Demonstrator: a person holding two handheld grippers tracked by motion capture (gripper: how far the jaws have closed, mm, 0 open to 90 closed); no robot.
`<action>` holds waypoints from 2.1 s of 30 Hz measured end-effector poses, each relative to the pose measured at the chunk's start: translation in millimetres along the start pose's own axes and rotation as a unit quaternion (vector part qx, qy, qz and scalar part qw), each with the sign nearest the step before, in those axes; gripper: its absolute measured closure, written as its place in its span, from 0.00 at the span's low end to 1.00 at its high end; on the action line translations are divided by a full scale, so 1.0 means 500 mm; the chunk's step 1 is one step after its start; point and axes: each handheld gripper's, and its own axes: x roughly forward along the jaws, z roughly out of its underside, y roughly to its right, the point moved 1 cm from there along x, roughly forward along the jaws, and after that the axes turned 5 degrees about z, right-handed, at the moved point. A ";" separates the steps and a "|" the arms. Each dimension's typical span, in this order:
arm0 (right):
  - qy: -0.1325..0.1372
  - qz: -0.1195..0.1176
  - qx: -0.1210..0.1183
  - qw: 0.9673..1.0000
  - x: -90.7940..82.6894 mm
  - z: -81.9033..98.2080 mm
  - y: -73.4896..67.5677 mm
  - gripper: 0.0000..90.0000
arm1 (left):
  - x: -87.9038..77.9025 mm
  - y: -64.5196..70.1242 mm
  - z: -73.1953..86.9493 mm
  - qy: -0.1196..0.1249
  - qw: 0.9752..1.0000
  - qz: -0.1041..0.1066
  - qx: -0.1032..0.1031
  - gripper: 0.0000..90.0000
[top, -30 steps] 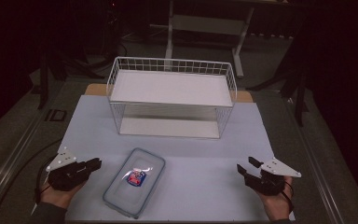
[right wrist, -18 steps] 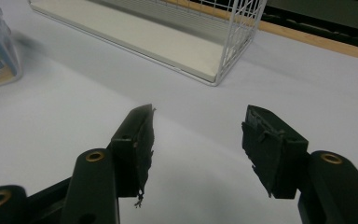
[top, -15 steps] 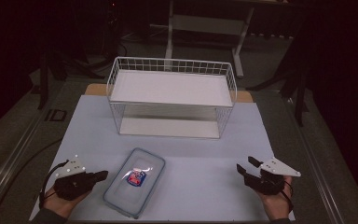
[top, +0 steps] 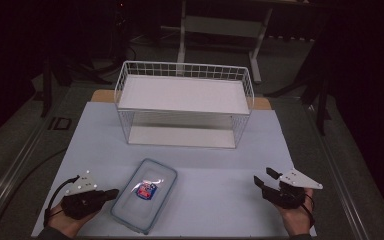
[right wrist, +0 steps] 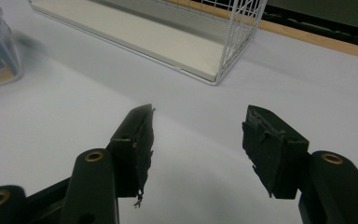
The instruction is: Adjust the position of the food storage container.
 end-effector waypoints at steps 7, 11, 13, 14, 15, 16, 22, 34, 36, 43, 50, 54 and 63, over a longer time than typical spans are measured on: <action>-0.001 -0.002 -0.005 1.000 0.004 0.000 -0.003 0.47 | 0.010 0.024 -0.003 -0.010 1.000 0.017 0.014 1.00; -0.001 -0.003 -0.006 1.000 0.005 -0.001 -0.004 0.47 | 0.022 0.037 -0.008 -0.012 0.999 0.032 0.017 1.00; -0.002 -0.003 -0.006 1.000 0.005 -0.001 -0.004 0.47 | 0.028 0.044 -0.012 -0.013 0.999 0.038 0.019 1.00; -0.002 -0.003 -0.006 1.000 0.005 -0.001 -0.004 0.47 | 0.028 0.044 -0.012 -0.013 0.999 0.038 0.019 1.00; -0.002 -0.003 -0.005 1.000 0.005 0.000 -0.004 0.47 | 0.037 0.053 -0.017 -0.015 0.999 0.046 0.021 1.00; -0.002 -0.003 -0.005 1.000 0.005 0.000 -0.004 0.47 | 0.037 0.053 -0.017 -0.015 0.999 0.046 0.021 1.00; -0.001 -0.003 -0.005 1.000 0.005 -0.001 -0.005 0.47 | 0.077 0.090 -0.042 -0.019 0.996 0.079 0.034 1.00; 0.001 -0.001 0.001 1.000 0.001 -0.001 -0.002 0.47 | 0.171 0.180 -0.098 -0.029 0.986 0.137 0.091 1.00; 0.002 -0.001 0.002 1.000 0.000 -0.001 -0.002 0.47 | 0.191 0.201 -0.114 -0.023 0.984 0.143 0.109 1.00; 0.007 0.002 0.008 1.000 -0.007 -0.001 0.005 0.47 | 0.259 0.252 -0.164 -0.011 0.980 0.143 0.138 1.00; 0.007 0.002 0.008 1.000 -0.007 -0.001 0.005 0.48 | 0.308 0.270 -0.193 -0.005 0.980 0.136 0.144 1.00; 0.006 -0.001 0.006 1.000 -0.005 -0.001 0.002 0.48 | 0.339 0.279 -0.204 -0.003 0.981 0.127 0.145 1.00; 0.004 -0.002 0.009 1.000 -0.005 0.001 0.002 0.48 | 0.396 0.288 -0.242 0.007 0.985 0.110 0.135 1.00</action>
